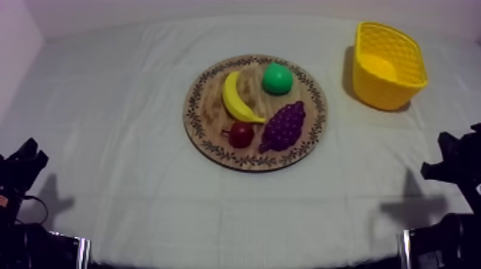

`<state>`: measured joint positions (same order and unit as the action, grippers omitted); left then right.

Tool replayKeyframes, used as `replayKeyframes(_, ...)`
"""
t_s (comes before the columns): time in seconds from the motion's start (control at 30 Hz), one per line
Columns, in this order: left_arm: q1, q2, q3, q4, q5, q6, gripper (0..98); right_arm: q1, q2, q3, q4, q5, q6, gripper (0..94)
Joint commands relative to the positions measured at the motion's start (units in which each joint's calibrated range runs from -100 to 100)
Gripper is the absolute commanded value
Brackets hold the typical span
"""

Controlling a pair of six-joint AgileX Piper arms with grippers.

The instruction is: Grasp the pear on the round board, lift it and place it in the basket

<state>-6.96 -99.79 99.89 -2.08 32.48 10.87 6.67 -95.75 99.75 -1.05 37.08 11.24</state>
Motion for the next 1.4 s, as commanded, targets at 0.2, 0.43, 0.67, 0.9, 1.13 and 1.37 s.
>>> replayKeyframes(0.2, -0.03, -0.04, 0.00, 0.00, 0.02, 0.00, 0.1, 0.15, -0.01, 0.03, 0.00, 0.02, 0.05, 0.6)
replayKeyframes(0.43, -0.03, -0.04, 0.00, 0.00, 0.02, 0.00, 0.1, -0.25, -0.01, 0.03, 0.00, 0.02, -0.51, 0.6)
replayKeyframes(0.67, -0.03, -0.04, 0.00, 0.00, 0.02, 0.00, 0.1, -0.92, -0.01, -0.22, 0.07, 2.18, -1.99, 0.6)
replayKeyframes(0.9, -0.03, -0.04, 0.00, 0.00, 0.02, 0.00, 0.1, -1.61, 0.74, -1.45, 0.60, 6.21, 1.88, 1.1)
replayKeyframes(1.13, -0.03, -0.04, 0.00, 0.00, 0.02, 0.00, 0.1, -5.50, 13.42, -14.09, 3.78, 5.75, -1.18, 0.8)
replayKeyframes(1.37, -0.03, -0.04, 0.00, 0.00, 0.02, 0.00, 0.1, -10.28, 32.00, -34.25, 5.52, 8.85, -4.37, 0.6)
